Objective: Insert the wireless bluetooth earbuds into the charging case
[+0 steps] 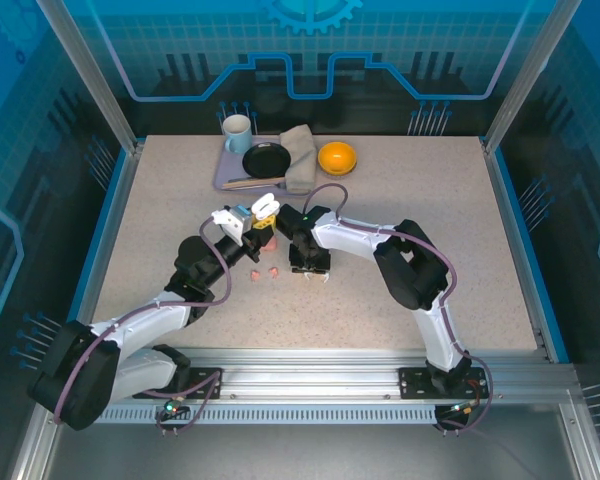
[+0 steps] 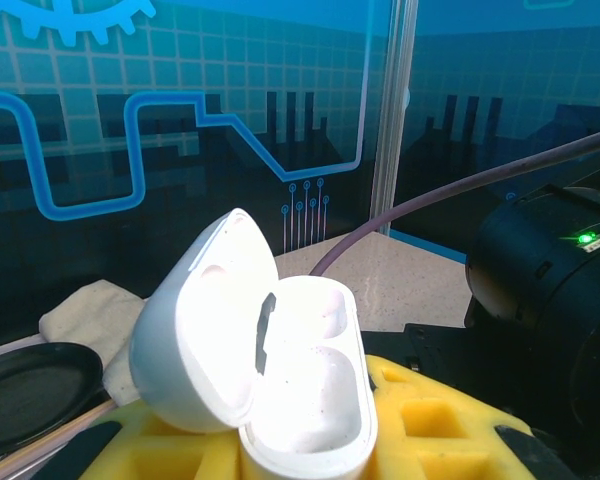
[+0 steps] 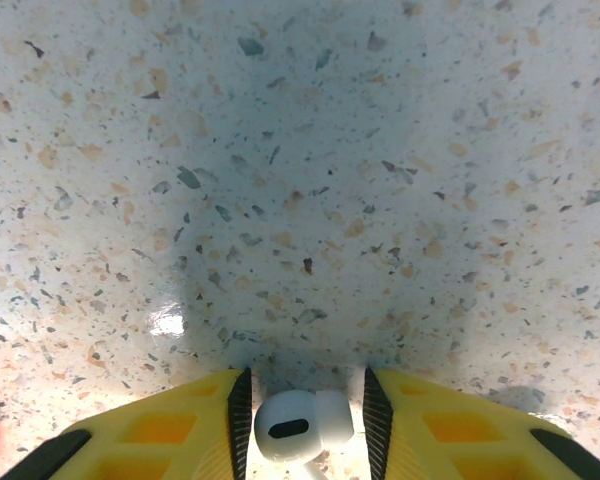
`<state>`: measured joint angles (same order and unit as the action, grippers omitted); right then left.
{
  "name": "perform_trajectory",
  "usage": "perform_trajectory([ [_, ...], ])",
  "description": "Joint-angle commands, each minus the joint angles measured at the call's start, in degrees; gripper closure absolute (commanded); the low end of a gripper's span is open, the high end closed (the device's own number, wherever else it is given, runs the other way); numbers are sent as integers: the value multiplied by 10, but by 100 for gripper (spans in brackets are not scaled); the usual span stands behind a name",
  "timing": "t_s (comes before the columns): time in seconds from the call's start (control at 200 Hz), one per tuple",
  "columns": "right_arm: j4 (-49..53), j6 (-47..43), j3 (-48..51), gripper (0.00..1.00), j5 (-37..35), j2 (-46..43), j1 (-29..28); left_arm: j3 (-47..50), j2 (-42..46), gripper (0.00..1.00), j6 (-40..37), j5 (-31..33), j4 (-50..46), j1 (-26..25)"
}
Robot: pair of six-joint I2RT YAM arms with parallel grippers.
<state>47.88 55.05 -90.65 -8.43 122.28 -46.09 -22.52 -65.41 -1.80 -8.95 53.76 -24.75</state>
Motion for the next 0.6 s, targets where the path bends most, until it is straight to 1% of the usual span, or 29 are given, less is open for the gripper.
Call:
perform_trajectory([
  [0.0, 12, 16, 9, 64, 11, 12, -4, -25, 6, 100, 0, -18, 5, 6],
  [0.38, 11, 27, 7, 68, 14, 13, -7, -27, 4, 100, 2, -19, 4, 7],
  [0.595, 6, 34, 13, 73, 7, 3, -8, -28, 4, 100, 2, -19, 5, 6],
])
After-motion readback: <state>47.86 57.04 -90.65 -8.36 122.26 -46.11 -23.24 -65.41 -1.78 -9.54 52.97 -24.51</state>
